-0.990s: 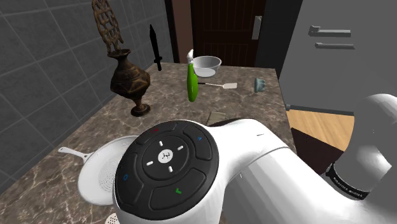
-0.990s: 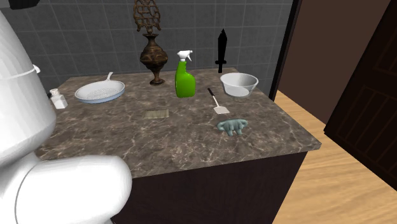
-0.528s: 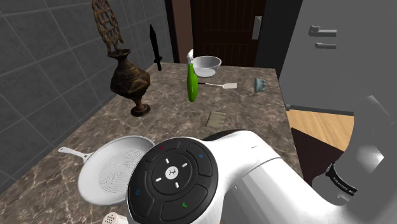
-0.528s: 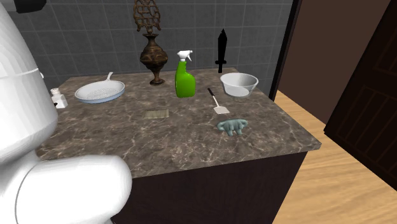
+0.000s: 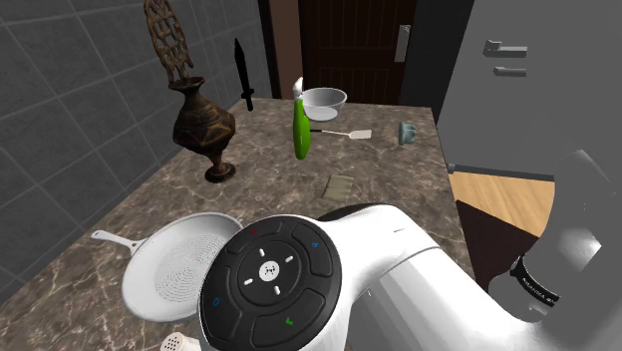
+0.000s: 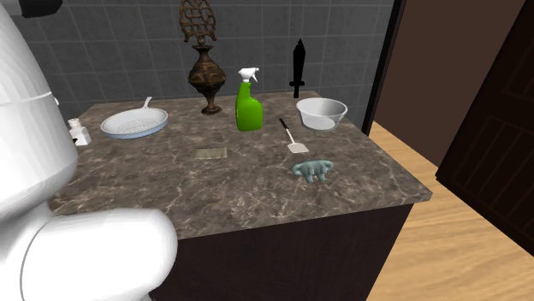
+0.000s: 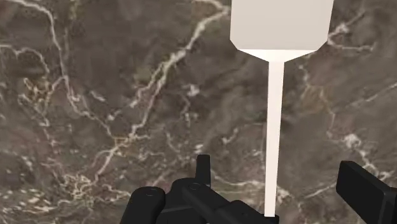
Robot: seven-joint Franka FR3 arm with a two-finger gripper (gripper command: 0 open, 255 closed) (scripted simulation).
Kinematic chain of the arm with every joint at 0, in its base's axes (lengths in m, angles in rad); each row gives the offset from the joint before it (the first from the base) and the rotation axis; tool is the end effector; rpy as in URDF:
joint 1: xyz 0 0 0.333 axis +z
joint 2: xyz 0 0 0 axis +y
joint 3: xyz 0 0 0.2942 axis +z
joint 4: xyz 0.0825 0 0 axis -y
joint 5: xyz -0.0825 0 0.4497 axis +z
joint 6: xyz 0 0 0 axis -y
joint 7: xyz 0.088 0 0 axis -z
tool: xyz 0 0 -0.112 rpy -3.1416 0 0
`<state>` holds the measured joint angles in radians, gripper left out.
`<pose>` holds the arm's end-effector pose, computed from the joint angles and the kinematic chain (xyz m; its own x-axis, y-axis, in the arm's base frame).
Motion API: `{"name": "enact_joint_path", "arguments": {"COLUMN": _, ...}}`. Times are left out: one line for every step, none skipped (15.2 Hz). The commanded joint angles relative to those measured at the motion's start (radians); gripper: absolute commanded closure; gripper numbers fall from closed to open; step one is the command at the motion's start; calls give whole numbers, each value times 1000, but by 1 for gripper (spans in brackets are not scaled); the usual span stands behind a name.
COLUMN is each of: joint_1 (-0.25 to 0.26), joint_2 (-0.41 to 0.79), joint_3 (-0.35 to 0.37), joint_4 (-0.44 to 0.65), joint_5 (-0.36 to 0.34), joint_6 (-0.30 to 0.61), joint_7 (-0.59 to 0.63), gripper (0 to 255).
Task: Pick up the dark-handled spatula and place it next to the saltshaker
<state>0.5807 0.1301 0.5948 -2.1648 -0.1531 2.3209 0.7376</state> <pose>0.2344 0.5565 0.2817 0.8590 0.5077 0.0664 0.5088 -0.8609 -0.0005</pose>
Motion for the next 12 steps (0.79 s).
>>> {"name": "enact_joint_path", "arguments": {"joint_1": 0, "joint_2": 0, "joint_3": 0, "joint_4": 0, "joint_5": 0, "joint_6": 0, "joint_7": 0, "gripper": 0}}
{"name": "enact_joint_path", "arguments": {"joint_1": 0, "joint_2": 0, "joint_3": 0, "joint_4": 0, "joint_5": 0, "joint_6": 0, "joint_7": 0, "gripper": 0}}
{"name": "enact_joint_path", "arguments": {"joint_1": -4, "joint_2": -24, "joint_3": 5, "joint_4": 10, "joint_5": 22, "joint_6": -29, "joint_7": -15, "gripper": 0}}
{"name": "enact_joint_path", "arguments": {"joint_1": -7, "joint_2": -48, "joint_3": 8, "joint_4": 21, "joint_5": 41, "joint_6": -59, "joint_7": -29, "gripper": 0}}
{"name": "enact_joint_path", "arguments": {"joint_1": -10, "joint_2": -70, "joint_3": 11, "joint_4": 34, "joint_5": 60, "joint_6": -89, "joint_7": -41, "gripper": 0}}
{"name": "enact_joint_path", "arguments": {"joint_1": -11, "joint_2": -86, "joint_3": 12, "joint_4": 45, "joint_5": 73, "joint_6": -113, "joint_7": -51, "gripper": 0}}
{"name": "enact_joint_path", "arguments": {"joint_1": -10, "joint_2": -86, "joint_3": 11, "joint_4": 45, "joint_5": 73, "joint_6": -113, "joint_7": -51, "gripper": 0}}
{"name": "enact_joint_path", "arguments": {"joint_1": -10, "joint_2": -86, "joint_3": 11, "joint_4": 45, "joint_5": 73, "joint_6": -113, "joint_7": -51, "gripper": 0}}
{"name": "enact_joint_path", "arguments": {"joint_1": -10, "joint_2": -87, "joint_3": 11, "joint_4": 45, "joint_5": 73, "joint_6": -113, "joint_7": -51, "gripper": 0}}
{"name": "enact_joint_path", "arguments": {"joint_1": -10, "joint_2": -86, "joint_3": 11, "joint_4": 45, "joint_5": 73, "joint_6": -113, "joint_7": -51, "gripper": 0}}
{"name": "enact_joint_path", "arguments": {"joint_1": -10, "joint_2": -86, "joint_3": 11, "joint_4": 45, "joint_5": 73, "joint_6": -113, "joint_7": -51, "gripper": 0}}
{"name": "enact_joint_path", "arguments": {"joint_1": -10, "joint_2": -86, "joint_3": 11, "joint_4": 45, "joint_5": 73, "joint_6": -113, "joint_7": -51, "gripper": 0}}
